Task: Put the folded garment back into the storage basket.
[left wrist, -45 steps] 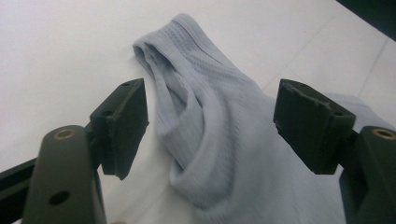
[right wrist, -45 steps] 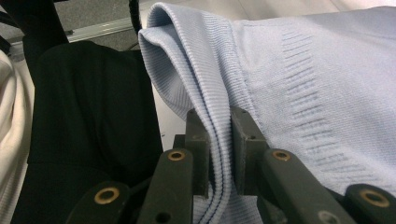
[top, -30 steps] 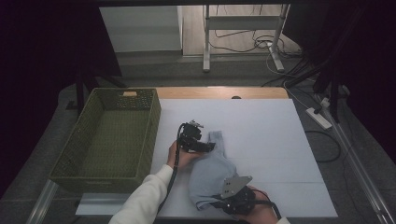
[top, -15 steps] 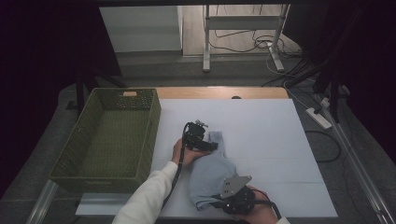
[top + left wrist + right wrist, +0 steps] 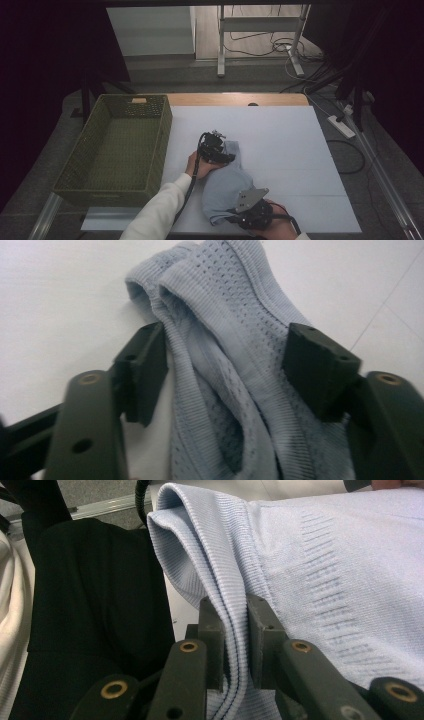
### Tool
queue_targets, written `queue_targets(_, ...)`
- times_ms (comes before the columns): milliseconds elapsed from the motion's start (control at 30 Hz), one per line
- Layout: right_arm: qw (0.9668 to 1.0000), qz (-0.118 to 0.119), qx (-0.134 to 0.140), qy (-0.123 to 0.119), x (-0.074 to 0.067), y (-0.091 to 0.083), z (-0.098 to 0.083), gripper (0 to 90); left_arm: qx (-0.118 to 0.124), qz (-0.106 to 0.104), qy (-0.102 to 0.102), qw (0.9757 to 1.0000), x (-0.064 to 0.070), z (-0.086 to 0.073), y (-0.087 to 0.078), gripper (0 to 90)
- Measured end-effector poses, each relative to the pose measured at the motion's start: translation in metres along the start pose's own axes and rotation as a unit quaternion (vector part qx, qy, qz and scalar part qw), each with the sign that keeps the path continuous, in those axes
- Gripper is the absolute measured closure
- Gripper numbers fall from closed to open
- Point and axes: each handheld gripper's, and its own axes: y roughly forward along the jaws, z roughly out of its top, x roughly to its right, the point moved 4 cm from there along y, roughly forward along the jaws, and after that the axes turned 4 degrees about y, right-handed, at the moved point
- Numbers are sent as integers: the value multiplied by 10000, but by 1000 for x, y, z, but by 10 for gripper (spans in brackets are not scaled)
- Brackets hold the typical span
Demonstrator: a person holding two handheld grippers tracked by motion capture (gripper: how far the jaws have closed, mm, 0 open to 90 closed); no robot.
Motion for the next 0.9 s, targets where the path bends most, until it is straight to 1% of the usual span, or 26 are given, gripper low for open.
queue_targets(33,10000,5,-2,-1,0,0,0,787,-7,-51,28,10000,0,-1,0,436)
queue_targets(133,10000,32,-4,2,0,0,0,787,24,-160,12,9999,1,-2,0,545)
queue_targets(167,10000,32,-9,-1,0,1,0,787,19,-171,35,9998,1,-3,-1,579)
queue_targets(233,10000,14,-33,-20,1,1,0,787,44,-154,66,9999,2,-4,0,616)
queue_targets(300,10000,32,-36,-19,1,1,-1,787,49,-193,96,9998,4,-4,0,668)
queue_targets(367,10000,38,-38,-12,1,1,-1,787,64,-136,189,9997,5,-5,1,703)
queue_targets(433,10000,37,-43,-18,1,1,-1,787,104,-138,189,9997,5,-5,1,740)
queue_targets(600,10000,16,-16,-43,2,0,-1,787,243,-150,202,9994,3,-5,-1,768)
queue_targets(800,10000,-61,49,-33,2,-3,0,787,528,-145,211,9983,3,-1,-9,773)
queue_targets(900,9999,-105,78,-45,3,-5,1,787,630,-163,202,9977,2,1,-13,774)
